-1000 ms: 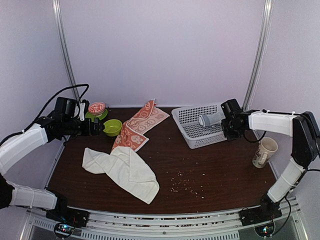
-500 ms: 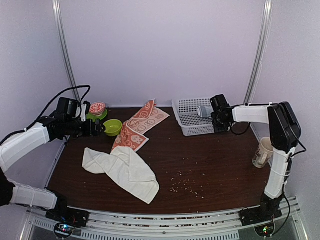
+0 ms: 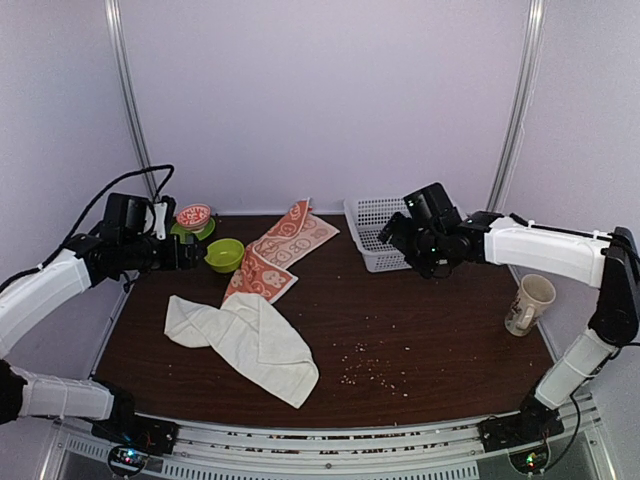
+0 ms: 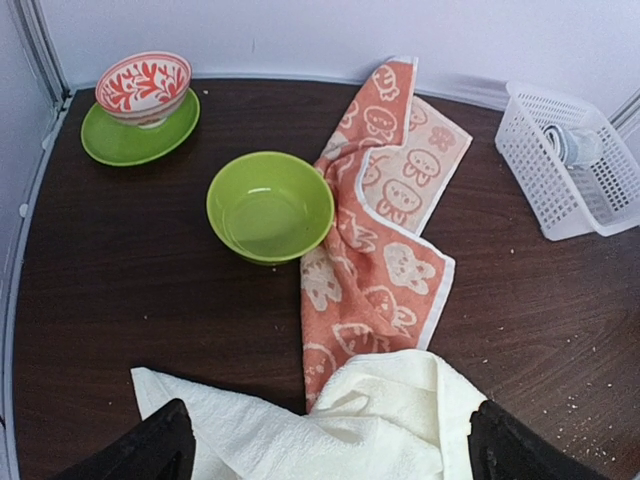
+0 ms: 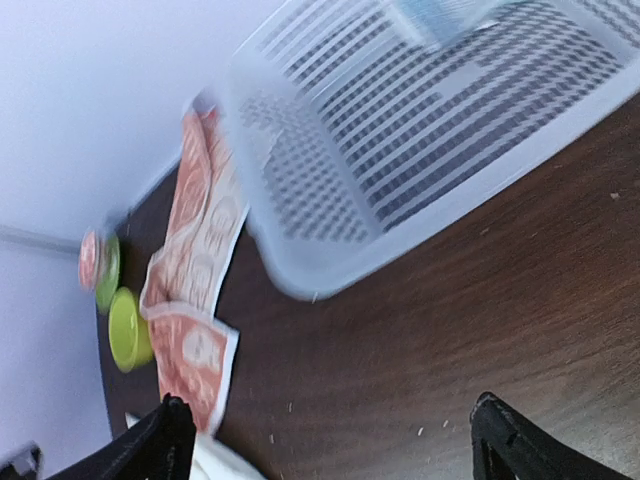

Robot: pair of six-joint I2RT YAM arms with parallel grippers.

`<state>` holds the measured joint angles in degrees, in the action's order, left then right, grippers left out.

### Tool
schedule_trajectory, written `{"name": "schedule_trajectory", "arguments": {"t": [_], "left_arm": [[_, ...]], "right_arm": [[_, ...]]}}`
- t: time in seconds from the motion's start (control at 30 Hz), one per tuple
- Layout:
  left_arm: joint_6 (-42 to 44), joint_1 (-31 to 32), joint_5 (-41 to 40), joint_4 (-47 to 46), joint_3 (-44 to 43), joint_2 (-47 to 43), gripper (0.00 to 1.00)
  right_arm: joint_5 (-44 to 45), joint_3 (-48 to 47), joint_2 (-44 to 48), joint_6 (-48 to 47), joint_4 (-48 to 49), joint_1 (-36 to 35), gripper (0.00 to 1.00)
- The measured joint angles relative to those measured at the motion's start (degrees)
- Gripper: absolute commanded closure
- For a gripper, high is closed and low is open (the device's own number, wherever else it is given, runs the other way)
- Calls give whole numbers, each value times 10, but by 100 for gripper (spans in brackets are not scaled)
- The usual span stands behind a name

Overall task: Roll the towels
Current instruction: Move the bin to the corner of the board, then move the towel to the center of the board.

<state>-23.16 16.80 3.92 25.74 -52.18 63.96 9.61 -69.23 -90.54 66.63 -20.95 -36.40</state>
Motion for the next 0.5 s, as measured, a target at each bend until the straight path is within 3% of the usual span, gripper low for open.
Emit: {"name": "schedule_trajectory", "arguments": {"t": [0.07, 0.17, 0.27, 0.5], "left_arm": [[6, 0, -6, -1, 3, -27, 2], [11, 0, -23, -1, 14, -88, 2], [13, 0, -46, 0, 22, -145, 2], [11, 0, -111, 10, 71, -240, 3]], "right_arm": [[-9, -18, -7, -80, -4, -74, 15], [-26, -61, -51, -190, -13, -173, 38], [-51, -123, -119, -282, -28, -247, 51], [-123, -342, -309, -400, -116, -302, 51]]}}
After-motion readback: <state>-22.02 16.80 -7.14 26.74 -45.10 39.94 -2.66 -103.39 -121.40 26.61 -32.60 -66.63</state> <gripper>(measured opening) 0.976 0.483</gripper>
